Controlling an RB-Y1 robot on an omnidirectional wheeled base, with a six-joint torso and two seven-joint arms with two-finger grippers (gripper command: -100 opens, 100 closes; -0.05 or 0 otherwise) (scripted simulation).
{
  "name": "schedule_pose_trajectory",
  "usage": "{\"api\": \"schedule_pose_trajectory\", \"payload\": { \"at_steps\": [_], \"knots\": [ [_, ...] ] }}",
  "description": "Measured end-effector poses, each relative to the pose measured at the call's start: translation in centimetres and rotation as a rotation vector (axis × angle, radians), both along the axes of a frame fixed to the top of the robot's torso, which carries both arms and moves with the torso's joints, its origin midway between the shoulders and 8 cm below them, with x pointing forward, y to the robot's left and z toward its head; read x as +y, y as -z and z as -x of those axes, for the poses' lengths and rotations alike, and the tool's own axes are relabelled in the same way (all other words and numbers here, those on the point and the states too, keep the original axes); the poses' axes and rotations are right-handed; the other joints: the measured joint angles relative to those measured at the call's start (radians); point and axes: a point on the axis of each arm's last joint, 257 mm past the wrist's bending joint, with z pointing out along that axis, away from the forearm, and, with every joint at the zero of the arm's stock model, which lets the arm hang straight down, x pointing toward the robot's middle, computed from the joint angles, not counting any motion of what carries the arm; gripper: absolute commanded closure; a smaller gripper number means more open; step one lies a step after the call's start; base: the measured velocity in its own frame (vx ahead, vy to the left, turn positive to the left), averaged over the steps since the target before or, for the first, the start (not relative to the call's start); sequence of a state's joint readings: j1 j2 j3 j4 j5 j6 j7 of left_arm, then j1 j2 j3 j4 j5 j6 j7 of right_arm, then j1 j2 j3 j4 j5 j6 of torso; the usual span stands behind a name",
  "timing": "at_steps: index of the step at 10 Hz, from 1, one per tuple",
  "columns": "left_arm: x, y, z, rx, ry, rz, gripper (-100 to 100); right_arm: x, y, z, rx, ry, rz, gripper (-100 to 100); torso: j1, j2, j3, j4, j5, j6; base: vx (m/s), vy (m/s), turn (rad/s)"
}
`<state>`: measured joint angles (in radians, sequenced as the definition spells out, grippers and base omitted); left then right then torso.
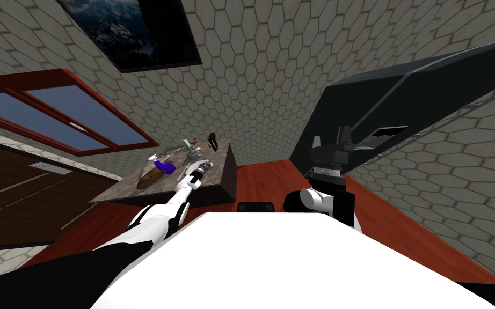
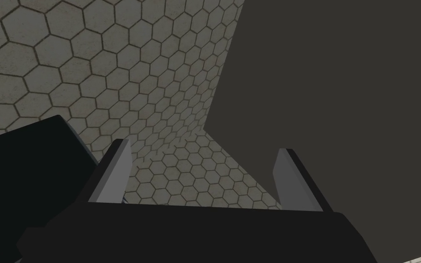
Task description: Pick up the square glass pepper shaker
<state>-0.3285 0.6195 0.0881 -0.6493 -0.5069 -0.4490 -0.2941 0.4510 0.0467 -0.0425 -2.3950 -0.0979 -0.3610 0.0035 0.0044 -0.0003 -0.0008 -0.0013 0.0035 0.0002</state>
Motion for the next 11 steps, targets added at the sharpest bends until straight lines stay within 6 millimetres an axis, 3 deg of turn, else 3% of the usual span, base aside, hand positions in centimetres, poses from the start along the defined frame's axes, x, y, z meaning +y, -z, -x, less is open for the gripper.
{"api": "schedule_pose_trajectory", "payload": {
  "at_steps": [3, 11],
  "knots": [
    [0.1, 1.6, 2.0, 0.017, -0.019, 0.016, 100, 0.0, 0.0, 0.0, 0.0, 0.0, 0.0, 0, 0.003, -0.005, -0.004, -0.003, 0.001, -0.002, 0.061, 0.019, -0.009],
    [0.0, 2.1, 6.9, 0.017, -0.027, 0.01, 100, 0.0, 0.0, 0.0, 0.0, 0.0, 0.0, 0, 0.005, -0.004, -0.007, -0.009, 0.005, -0.005, 0.041, 0.01, -0.003]
  ]
}}
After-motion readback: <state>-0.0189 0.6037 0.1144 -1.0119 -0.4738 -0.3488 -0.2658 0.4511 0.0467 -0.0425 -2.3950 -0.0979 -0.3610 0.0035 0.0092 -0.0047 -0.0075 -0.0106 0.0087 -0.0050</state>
